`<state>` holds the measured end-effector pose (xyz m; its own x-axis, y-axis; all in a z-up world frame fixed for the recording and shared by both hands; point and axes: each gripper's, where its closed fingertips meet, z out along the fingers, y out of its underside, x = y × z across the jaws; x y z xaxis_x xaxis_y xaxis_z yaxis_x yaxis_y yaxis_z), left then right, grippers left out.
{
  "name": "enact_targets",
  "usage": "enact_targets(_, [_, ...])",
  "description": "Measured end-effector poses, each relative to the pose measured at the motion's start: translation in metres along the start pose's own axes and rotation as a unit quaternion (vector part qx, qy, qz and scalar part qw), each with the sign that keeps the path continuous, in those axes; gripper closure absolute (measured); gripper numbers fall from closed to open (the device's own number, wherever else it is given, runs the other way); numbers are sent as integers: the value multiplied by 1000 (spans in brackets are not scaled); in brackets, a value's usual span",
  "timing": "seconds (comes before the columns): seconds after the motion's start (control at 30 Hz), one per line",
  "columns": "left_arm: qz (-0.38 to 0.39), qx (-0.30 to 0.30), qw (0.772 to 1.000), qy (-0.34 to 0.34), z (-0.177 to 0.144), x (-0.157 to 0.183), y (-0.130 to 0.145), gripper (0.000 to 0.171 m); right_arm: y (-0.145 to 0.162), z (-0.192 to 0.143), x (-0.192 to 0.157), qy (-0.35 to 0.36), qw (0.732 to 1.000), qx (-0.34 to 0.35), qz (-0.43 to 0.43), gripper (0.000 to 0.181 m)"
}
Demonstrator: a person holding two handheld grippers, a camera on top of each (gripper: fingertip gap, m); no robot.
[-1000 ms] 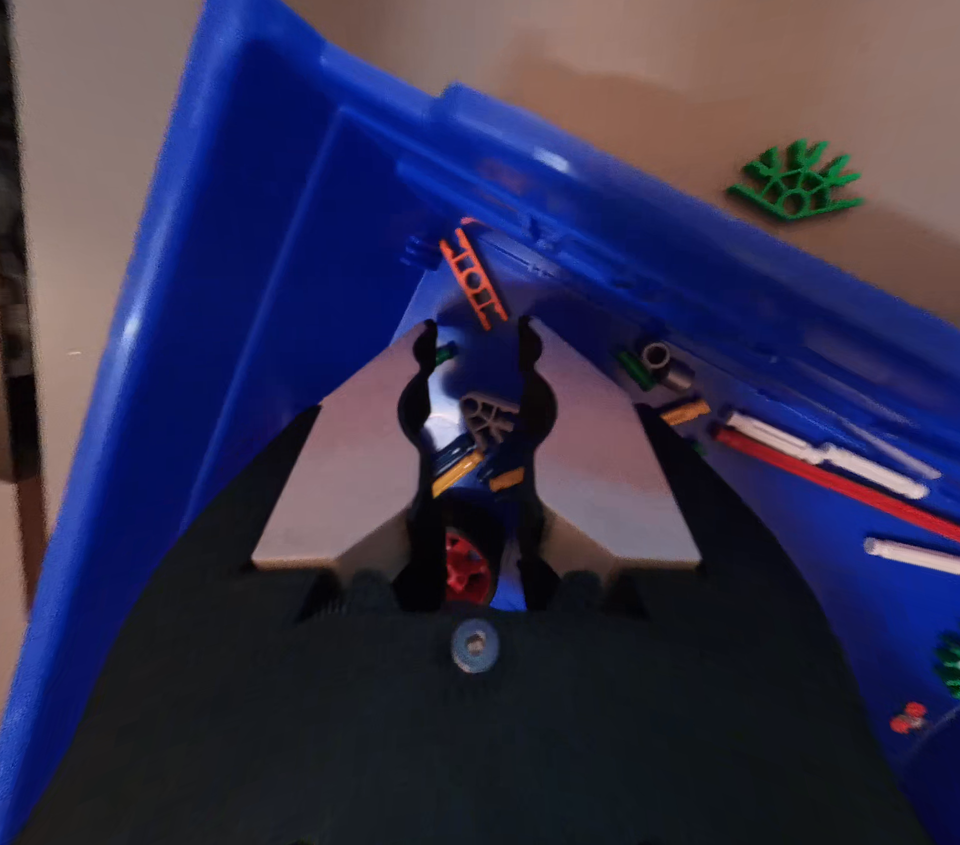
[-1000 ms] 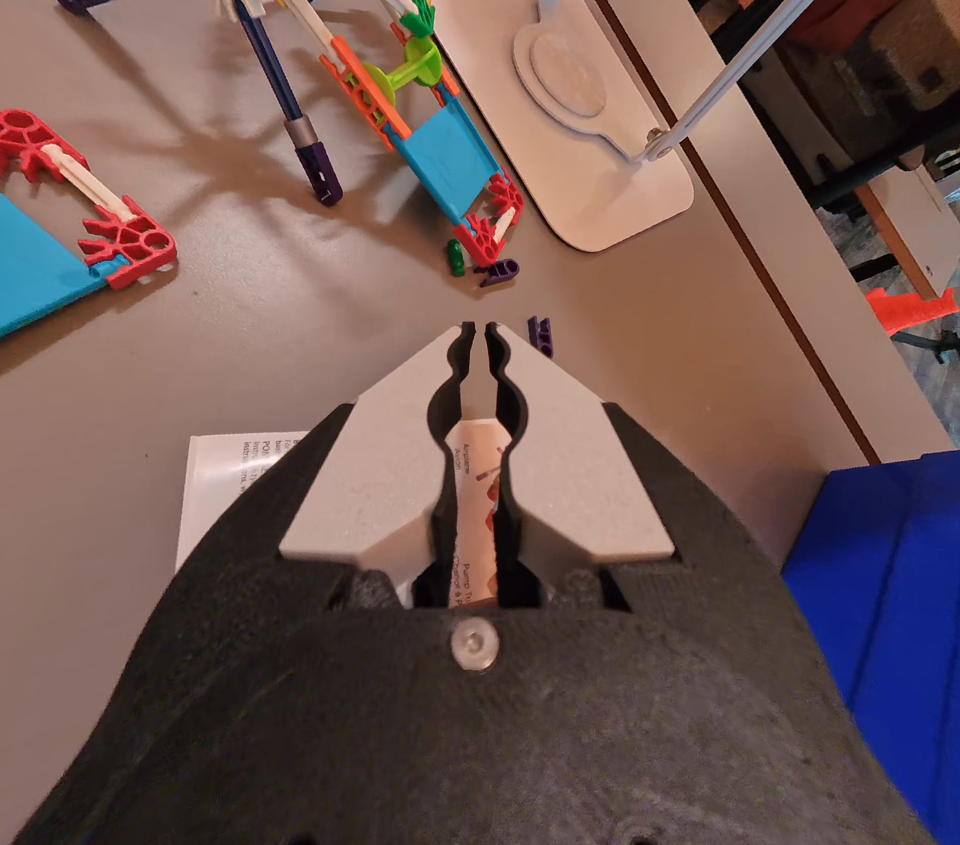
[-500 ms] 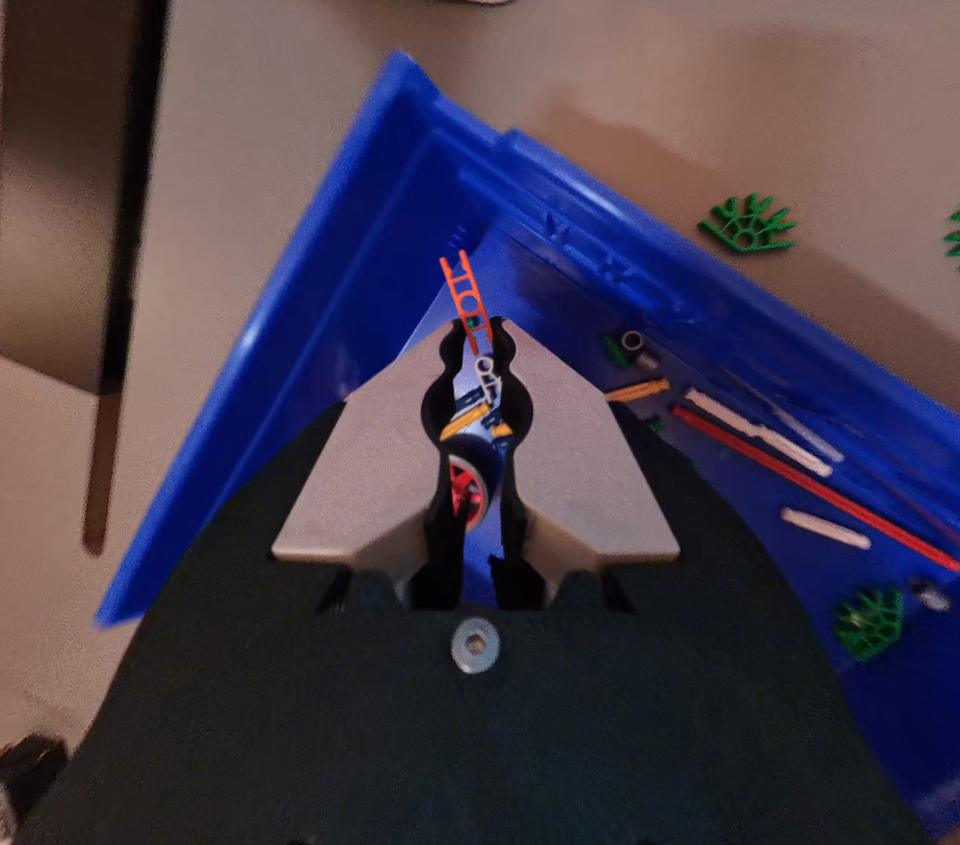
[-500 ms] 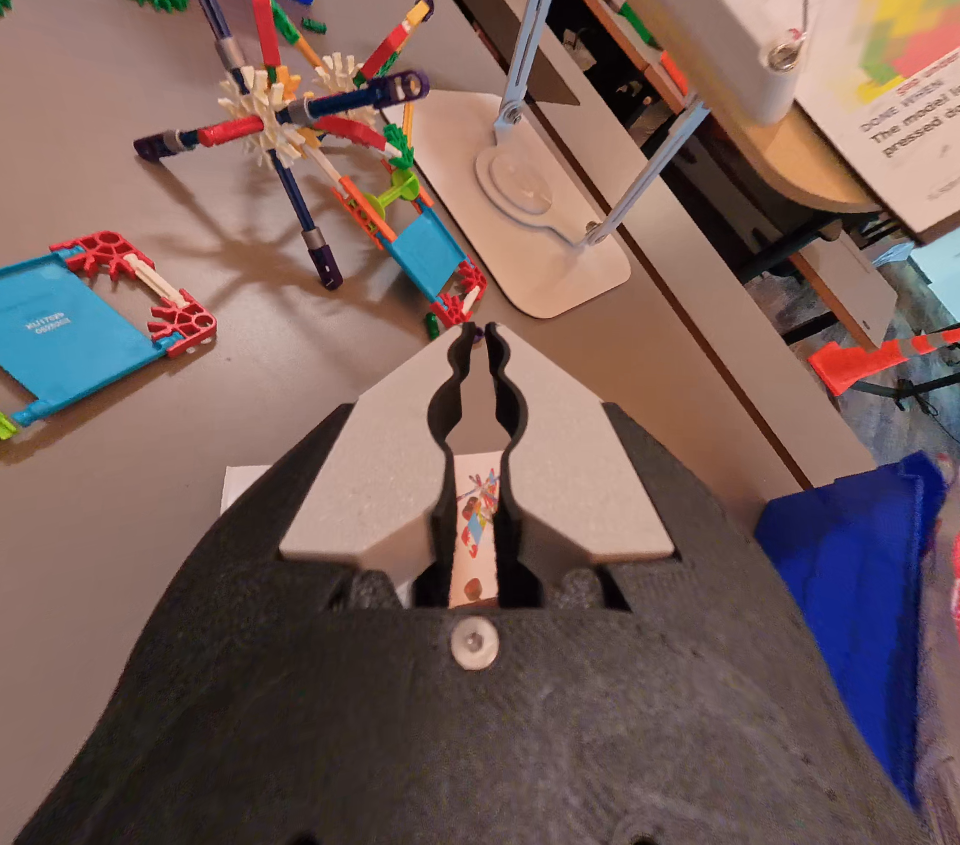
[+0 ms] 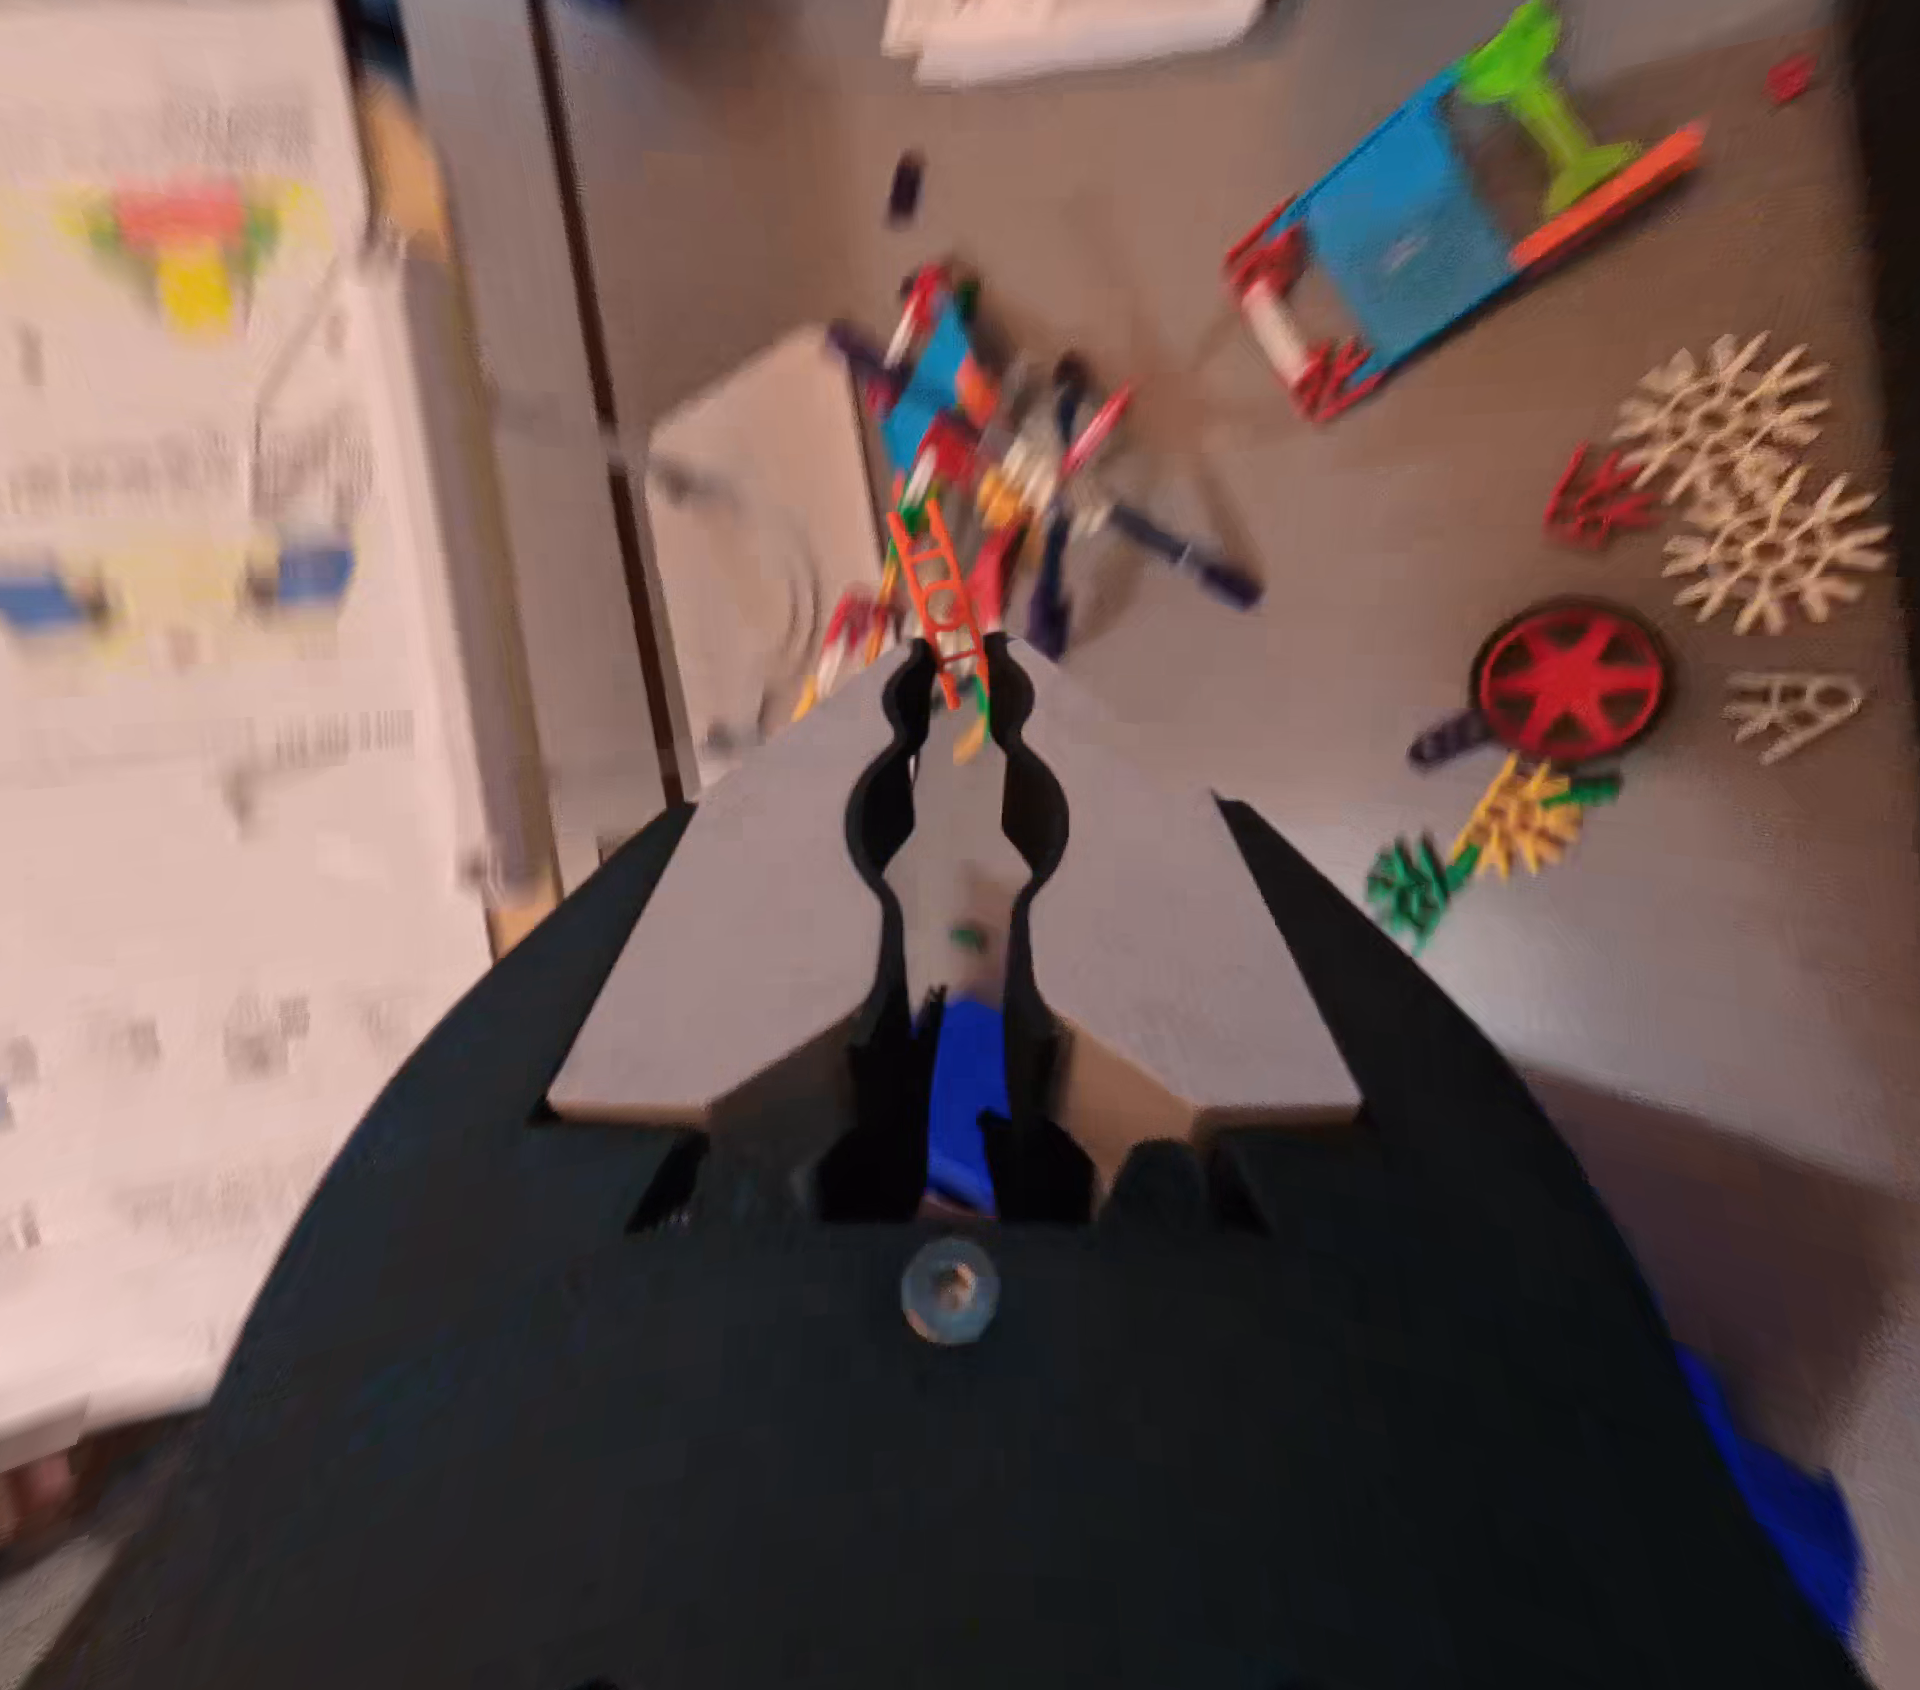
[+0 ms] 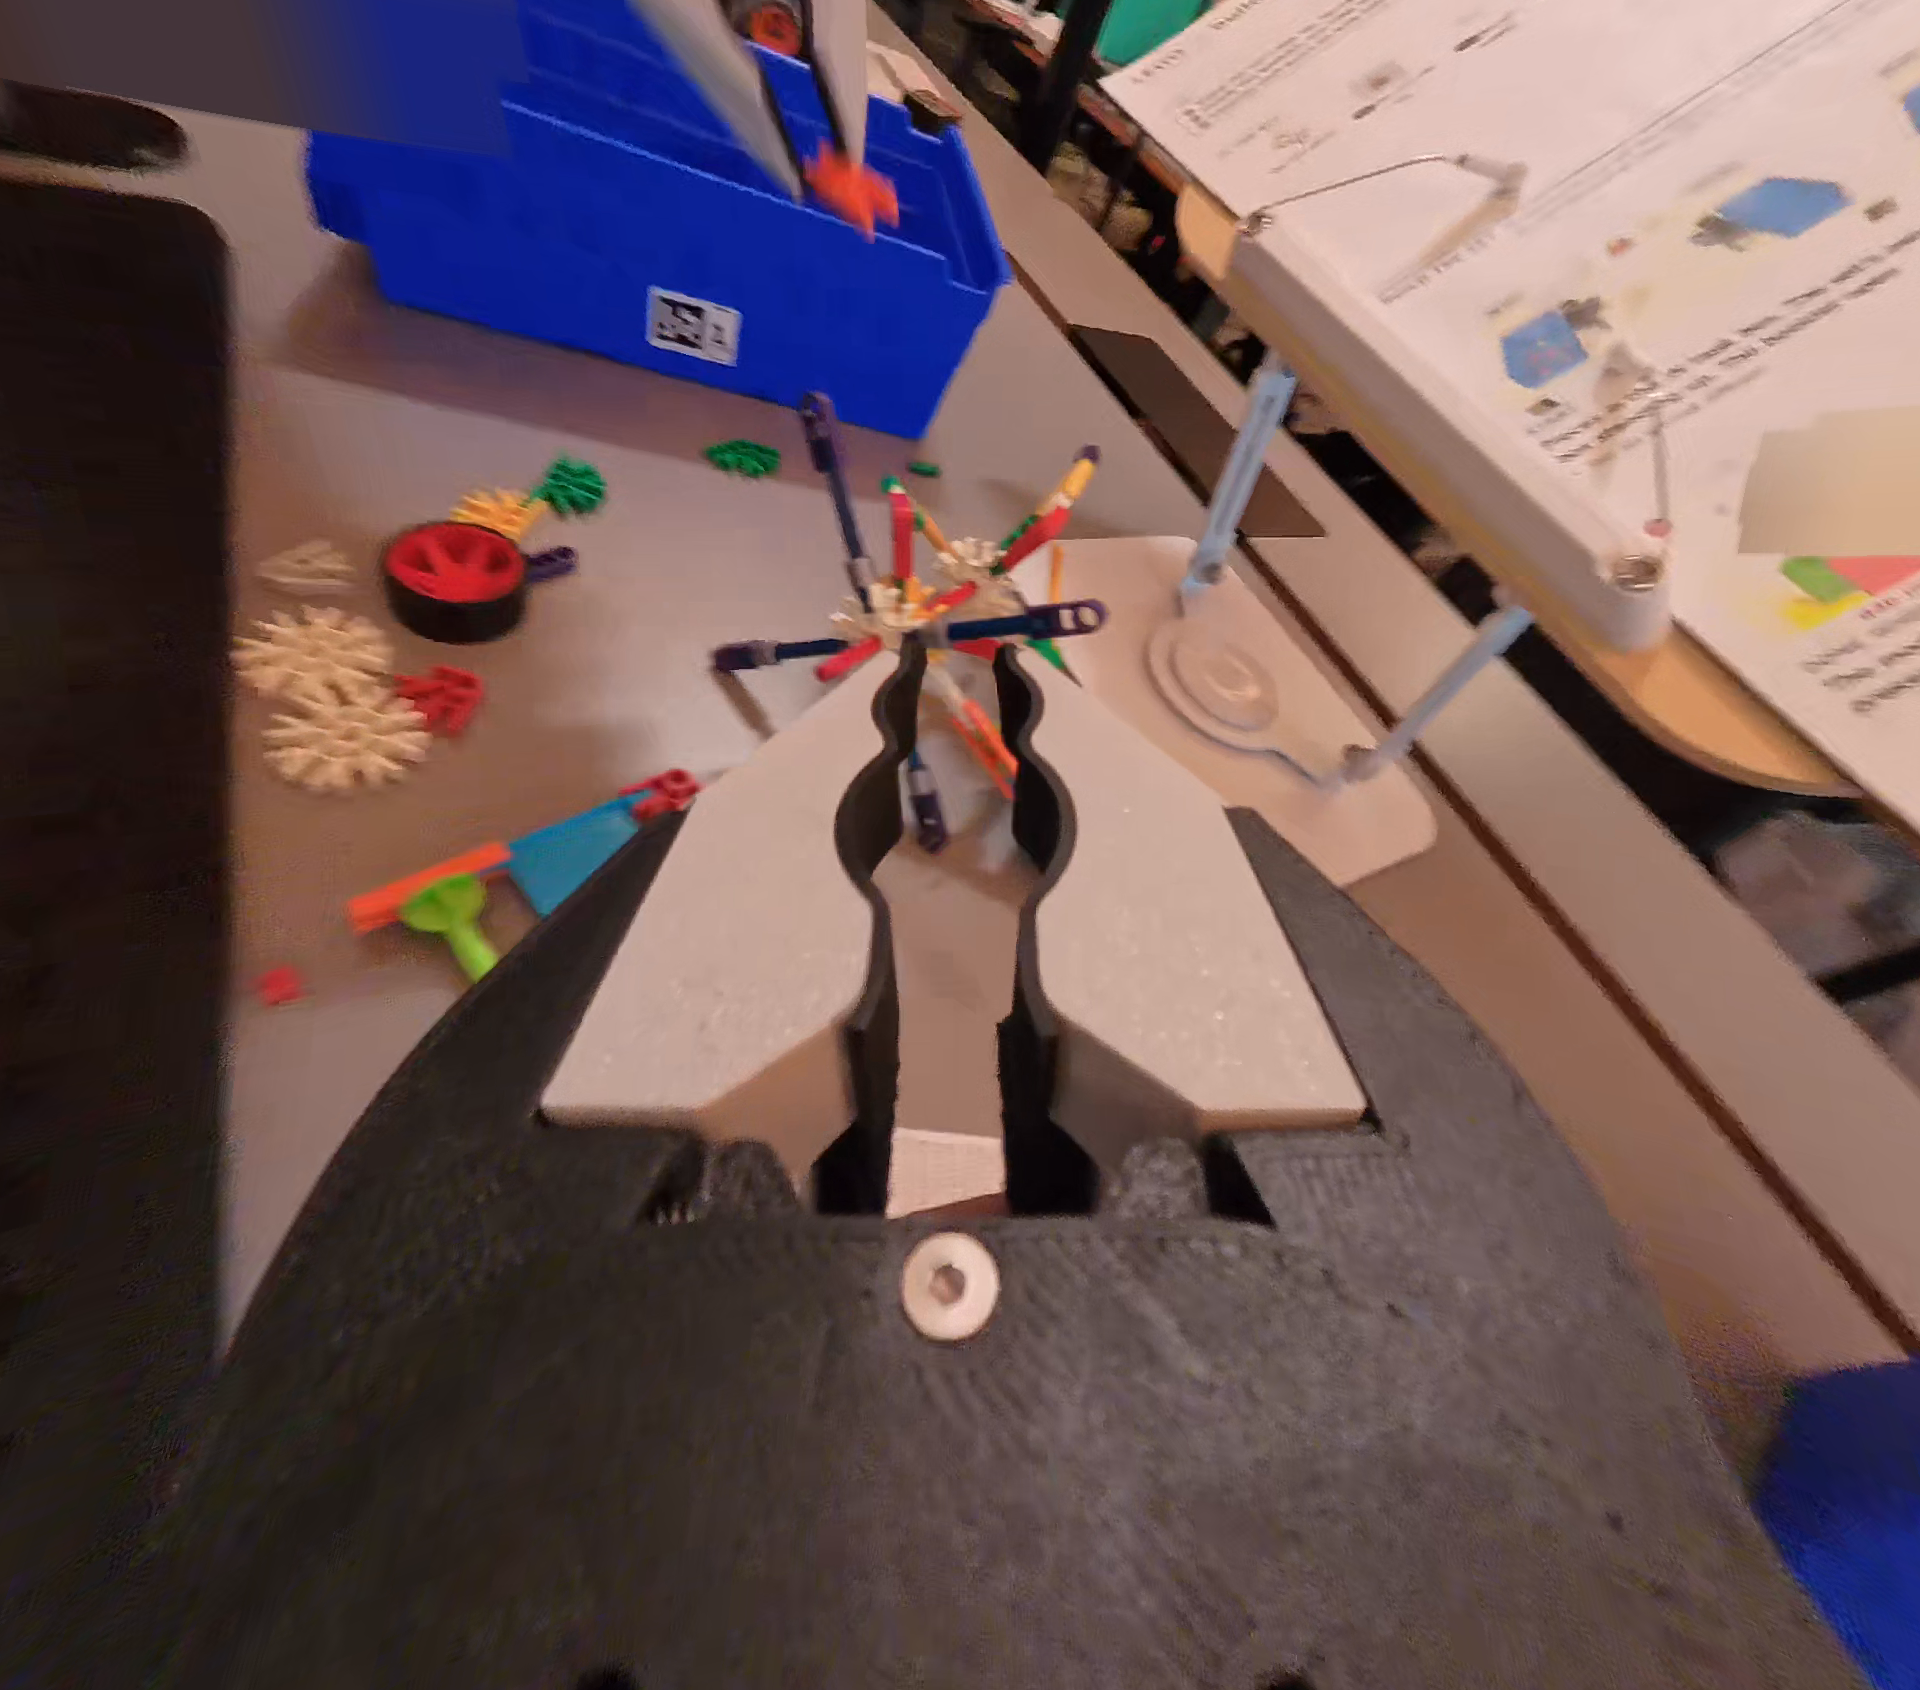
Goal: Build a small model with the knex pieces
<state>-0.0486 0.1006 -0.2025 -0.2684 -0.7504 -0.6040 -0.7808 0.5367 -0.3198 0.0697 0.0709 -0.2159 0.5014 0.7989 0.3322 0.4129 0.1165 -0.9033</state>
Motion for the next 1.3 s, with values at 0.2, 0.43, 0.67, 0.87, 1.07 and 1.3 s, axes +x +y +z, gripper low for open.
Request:
enact_targets(0.2, [125, 59, 990, -19, 58, 38, -73, 163, 5, -10, -25, -43, 999, -15, -20, 162])
enact_targets(0.43, [204, 86, 972, -83, 74, 36, -94, 164, 10, -1, -41, -100, 994, -22, 28, 163])
enact_targets(0.67, [337, 85, 922, -167, 79, 34, -104, 164, 21, 0, -30, -72, 994, -56, 66, 176])
enact_targets(0.87, [375, 105, 898, -205, 79, 33, -107, 165, 27, -4, -23, -62, 990, -71, 104, 164])
enact_targets(1.07, [386, 95, 892, -217, 86, 33, -103, 165, 33, -1, -26, -58, 989, -91, 100, 177])
enact_targets(1.3, [377, 102, 891, -232, 86, 27, -111, 164, 32, -9, -21, -47, 989, -77, 113, 178])
